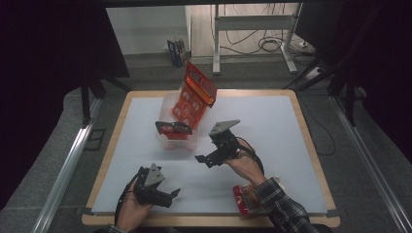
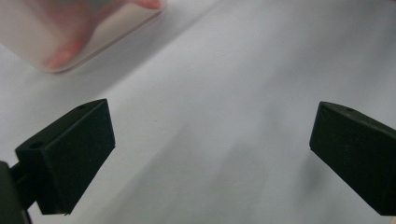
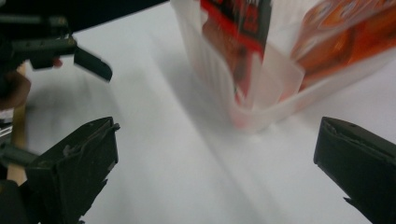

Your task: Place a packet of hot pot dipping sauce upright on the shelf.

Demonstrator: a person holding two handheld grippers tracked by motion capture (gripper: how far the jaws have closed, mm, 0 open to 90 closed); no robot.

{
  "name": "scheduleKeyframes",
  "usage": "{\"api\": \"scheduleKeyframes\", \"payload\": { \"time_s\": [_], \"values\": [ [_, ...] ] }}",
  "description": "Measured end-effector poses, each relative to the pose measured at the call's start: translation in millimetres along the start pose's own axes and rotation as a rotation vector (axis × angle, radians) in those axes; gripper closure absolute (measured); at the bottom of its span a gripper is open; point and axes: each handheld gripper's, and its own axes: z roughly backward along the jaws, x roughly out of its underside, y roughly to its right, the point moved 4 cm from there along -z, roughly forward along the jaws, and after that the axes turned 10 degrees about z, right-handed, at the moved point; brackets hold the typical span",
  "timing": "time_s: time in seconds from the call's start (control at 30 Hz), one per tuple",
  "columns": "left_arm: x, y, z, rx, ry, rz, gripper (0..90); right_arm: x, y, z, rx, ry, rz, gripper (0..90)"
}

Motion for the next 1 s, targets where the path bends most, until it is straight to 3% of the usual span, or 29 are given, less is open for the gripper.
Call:
{"api": "scheduleKeyframes", "payload": {
  "time_s": [0.07,0.37,0.6,0.8,1.0],
  "values": [
    [0.2,-0.6,0.3,0.003,-0.002,-0.003,0.0,5.5,-2.3,0.1,-0.011,-0.026,0.005,0.0],
    [-0.8,-1.7,0.5,0.018,0.033,0.011,0.0,12.6,-7.8,4.8,-0.015,-0.003,-0.005,0.0],
    [-0.4,-3.0,0.3,0.023,0.043,0.016,0.0,14.2,-13.7,8.3,-0.004,-0.007,0.031,0.0],
    [0.8,0.3,-2.1,0.017,0.028,-0.027,0.0,22.6,-17.5,12.3,-0.003,-0.060,0.055,0.0],
    [0.8,1.5,-1.8,0.015,0.030,-0.045,0.0,36.4,-20.6,16.9,-0.040,-0.063,-0.003,0.0]
  ]
}}
